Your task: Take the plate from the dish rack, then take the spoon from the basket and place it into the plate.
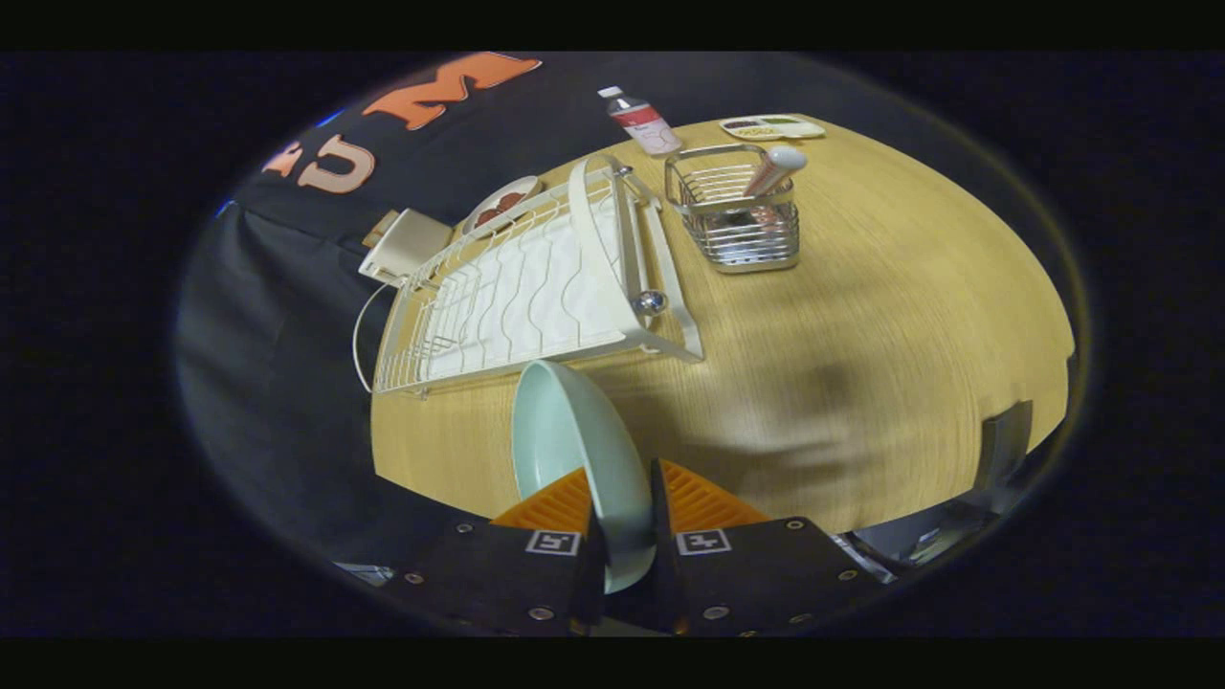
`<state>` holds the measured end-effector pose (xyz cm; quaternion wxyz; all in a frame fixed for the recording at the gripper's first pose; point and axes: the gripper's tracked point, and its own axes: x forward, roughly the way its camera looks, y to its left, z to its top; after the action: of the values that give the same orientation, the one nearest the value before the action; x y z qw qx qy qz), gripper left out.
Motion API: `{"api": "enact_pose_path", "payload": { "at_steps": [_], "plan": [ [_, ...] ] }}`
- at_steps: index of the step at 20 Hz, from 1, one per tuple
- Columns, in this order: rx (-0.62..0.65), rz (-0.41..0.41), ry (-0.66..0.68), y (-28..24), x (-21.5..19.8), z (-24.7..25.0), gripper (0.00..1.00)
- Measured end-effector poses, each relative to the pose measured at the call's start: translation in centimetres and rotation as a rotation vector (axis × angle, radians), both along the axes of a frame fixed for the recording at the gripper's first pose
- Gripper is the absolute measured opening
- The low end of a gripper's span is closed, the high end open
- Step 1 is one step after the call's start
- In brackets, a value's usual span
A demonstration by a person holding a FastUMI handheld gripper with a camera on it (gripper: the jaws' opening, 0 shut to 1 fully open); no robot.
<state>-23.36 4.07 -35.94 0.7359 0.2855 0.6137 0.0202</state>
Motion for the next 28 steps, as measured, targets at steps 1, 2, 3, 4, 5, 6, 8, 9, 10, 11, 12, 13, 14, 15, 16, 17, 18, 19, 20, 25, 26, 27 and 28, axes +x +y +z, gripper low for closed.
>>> {"api": "enact_pose_path", "payload": {
  "at_steps": [1, 2, 3, 4, 5, 6, 8, 9, 10, 11, 12, 13, 14, 15, 16, 17, 18, 19, 20, 25, 26, 27, 28],
  "plan": [
    [0.014, -0.007, -0.002, 0.0, 0.0, -0.4, 0.23],
    [0.021, -0.021, -0.004, -0.1, 0.0, -0.8, 0.23],
    [0.013, -0.037, 0.003, -0.4, 0.0, -1.4, 0.25],
    [-0.01, -0.051, 0.003, -0.9, 0.1, -2.0, 0.27],
    [-0.052, -0.055, 0.007, -1.8, 0.2, -2.5, 0.3],
    [-0.082, -0.053, -0.006, -2.7, 0.5, -2.7, 0.31],
    [-0.094, -0.073, -0.051, -3.8, 1.6, -2.2, 0.3],
    [-0.096, -0.093, -0.074, -4.3, 2.3, -1.9, 0.33],
    [-0.103, -0.116, -0.103, -5.1, 3.0, -1.3, 0.35],
    [-0.123, -0.139, -0.146, -6.1, 4.0, -0.9, 0.39],
    [-0.158, -0.157, -0.206, -7.1, 5.1, -0.4, 0.41],
    [-0.211, -0.166, -0.279, -8.4, 6.5, 0.3, 0.46],
    [-0.273, -0.16, -0.35, -9.6, 7.6, 1.0, 0.47],
    [-0.347, -0.145, -0.421, -10.9, 8.8, 1.9, 0.47],
    [-0.425, -0.127, -0.492, -12.1, 9.9, 3.0, 0.47],
    [-0.496, -0.102, -0.563, -13.0, 11.1, 4.0, 0.47],
    [-0.561, -0.067, -0.62, -13.1, 12.1, 4.8, 0.47],
    [-0.611, -0.038, -0.648, -13.3, 12.9, 5.1, 0.47],
    [-0.642, -0.018, -0.665, -13.3, 13.4, 5.2, 0.46],
    [-0.698, 0.017, -0.65, -13.2, 14.4, 4.1, 0.25],
    [-0.688, 0.004, -0.657, -13.0, 14.6, 4.1, 0.22],
    [-0.681, -0.005, -0.659, -13.0, 14.8, 4.1, 0.19],
    [-0.674, -0.009, -0.663, -13.0, 15.0, 4.1, 0.16]
  ]
}}
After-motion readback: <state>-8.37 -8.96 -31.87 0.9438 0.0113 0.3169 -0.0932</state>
